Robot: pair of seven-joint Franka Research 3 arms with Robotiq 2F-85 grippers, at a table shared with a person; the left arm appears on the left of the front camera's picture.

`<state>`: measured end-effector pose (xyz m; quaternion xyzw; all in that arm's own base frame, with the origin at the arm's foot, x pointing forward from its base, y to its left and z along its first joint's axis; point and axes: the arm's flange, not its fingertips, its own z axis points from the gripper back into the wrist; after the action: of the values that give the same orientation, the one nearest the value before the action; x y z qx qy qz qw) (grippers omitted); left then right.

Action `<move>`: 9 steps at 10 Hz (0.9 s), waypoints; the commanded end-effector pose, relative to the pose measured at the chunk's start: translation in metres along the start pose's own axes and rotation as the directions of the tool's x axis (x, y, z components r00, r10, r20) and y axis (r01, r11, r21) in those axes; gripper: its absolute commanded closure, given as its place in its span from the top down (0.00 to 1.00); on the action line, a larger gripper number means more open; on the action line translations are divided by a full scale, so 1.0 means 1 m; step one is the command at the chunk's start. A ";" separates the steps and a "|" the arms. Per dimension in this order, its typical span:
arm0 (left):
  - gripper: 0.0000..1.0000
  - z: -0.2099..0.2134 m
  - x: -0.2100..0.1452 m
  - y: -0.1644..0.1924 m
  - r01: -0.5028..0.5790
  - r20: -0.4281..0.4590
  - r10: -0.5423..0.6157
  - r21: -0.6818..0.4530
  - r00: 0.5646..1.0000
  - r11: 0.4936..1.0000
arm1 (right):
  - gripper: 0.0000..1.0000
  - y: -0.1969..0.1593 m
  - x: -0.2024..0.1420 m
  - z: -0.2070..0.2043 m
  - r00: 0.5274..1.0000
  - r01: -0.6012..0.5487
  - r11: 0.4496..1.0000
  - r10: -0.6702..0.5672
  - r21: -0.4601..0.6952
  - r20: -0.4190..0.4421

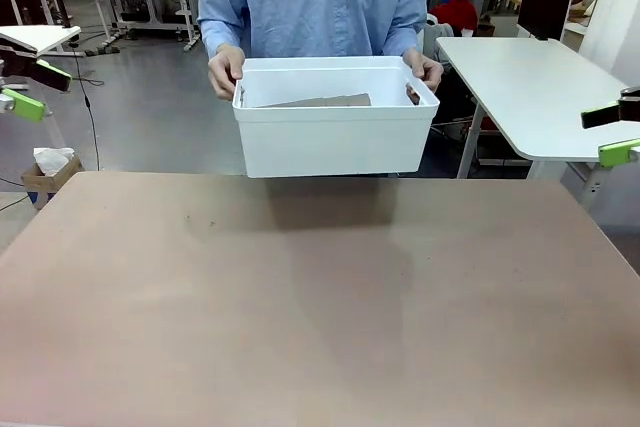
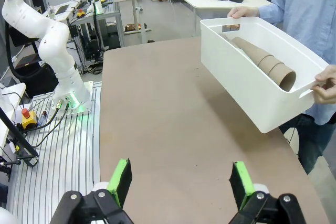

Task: Stack the cups and store them in the basket.
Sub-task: Place the stack of Reusable plastic cups into the Pantry Basket.

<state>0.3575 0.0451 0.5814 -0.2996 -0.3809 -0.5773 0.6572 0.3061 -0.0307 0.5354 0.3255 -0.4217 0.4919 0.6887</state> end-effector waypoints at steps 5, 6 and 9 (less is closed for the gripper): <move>0.97 -0.001 0.003 0.002 0.000 0.020 0.000 0.014 1.000 1.000 | 1.00 -0.001 0.003 0.000 1.000 -0.004 1.000 0.004 0.001 0.016; 0.97 -0.001 0.003 0.002 0.000 0.020 0.000 0.014 1.000 1.000 | 1.00 -0.001 0.003 0.000 1.000 -0.004 1.000 0.004 0.001 0.016; 0.97 -0.001 0.003 0.002 0.000 0.020 0.000 0.014 1.000 1.000 | 1.00 -0.001 0.003 0.000 1.000 -0.004 1.000 0.004 0.001 0.016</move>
<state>0.3575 0.0451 0.5815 -0.2996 -0.3809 -0.5773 0.6572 0.3061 -0.0307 0.5354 0.3256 -0.4217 0.4919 0.6887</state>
